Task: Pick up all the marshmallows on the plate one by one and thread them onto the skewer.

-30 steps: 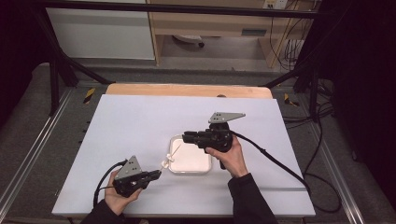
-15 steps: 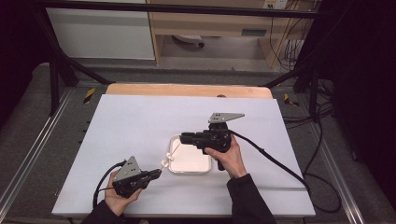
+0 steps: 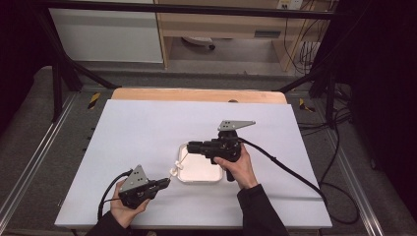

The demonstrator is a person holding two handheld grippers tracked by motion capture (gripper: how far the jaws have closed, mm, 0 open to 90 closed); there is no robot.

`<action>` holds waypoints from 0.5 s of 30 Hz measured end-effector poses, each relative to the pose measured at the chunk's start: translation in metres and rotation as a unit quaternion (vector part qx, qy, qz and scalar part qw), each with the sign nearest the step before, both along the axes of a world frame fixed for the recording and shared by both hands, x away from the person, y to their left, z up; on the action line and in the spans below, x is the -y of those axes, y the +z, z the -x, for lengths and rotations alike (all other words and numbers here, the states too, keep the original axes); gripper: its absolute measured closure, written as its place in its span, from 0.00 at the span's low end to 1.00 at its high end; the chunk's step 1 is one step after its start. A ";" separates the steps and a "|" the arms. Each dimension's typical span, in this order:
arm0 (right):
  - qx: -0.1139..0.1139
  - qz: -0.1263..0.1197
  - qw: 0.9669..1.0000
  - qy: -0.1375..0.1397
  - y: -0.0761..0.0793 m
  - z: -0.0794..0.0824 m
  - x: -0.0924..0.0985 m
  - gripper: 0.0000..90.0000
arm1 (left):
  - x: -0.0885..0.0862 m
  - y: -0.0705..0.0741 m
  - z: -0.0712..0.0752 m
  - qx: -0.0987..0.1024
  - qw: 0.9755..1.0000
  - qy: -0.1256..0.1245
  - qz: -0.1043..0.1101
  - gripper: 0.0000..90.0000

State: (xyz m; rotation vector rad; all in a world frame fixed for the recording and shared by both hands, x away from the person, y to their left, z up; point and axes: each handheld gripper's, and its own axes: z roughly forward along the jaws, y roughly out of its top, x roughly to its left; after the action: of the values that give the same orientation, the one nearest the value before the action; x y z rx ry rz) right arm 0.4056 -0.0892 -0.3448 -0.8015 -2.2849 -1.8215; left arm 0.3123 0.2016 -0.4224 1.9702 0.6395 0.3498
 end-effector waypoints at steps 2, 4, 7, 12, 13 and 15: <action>-0.002 -0.004 1.000 -0.001 -0.001 0.000 -0.001 0.89 | 0.000 -0.001 0.001 0.005 1.000 0.003 0.005 0.99; -0.003 -0.013 1.000 0.000 -0.001 0.000 -0.001 0.89 | 0.000 -0.002 0.002 0.011 1.000 0.006 0.014 0.99; -0.004 -0.026 1.000 -0.004 -0.002 0.001 -0.002 0.90 | 0.000 -0.003 0.003 0.016 0.999 0.014 0.025 0.99; -0.004 -0.045 0.999 -0.012 -0.004 0.002 -0.005 0.90 | 0.002 -0.004 0.004 0.019 0.999 0.027 0.038 0.99; -0.004 -0.050 0.999 -0.013 -0.005 0.002 -0.006 0.90 | 0.002 -0.004 0.004 0.023 0.999 0.029 0.038 0.99; -0.007 -0.059 0.998 -0.016 -0.006 0.002 -0.007 0.90 | 0.002 -0.004 0.005 0.027 0.998 0.033 0.040 0.99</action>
State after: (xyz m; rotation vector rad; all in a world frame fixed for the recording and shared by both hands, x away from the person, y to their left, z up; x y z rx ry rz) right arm 0.4037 -0.0818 -0.3508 -0.8324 -2.1447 -1.9379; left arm 0.3070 0.1991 -0.4262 1.8614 0.6746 0.4108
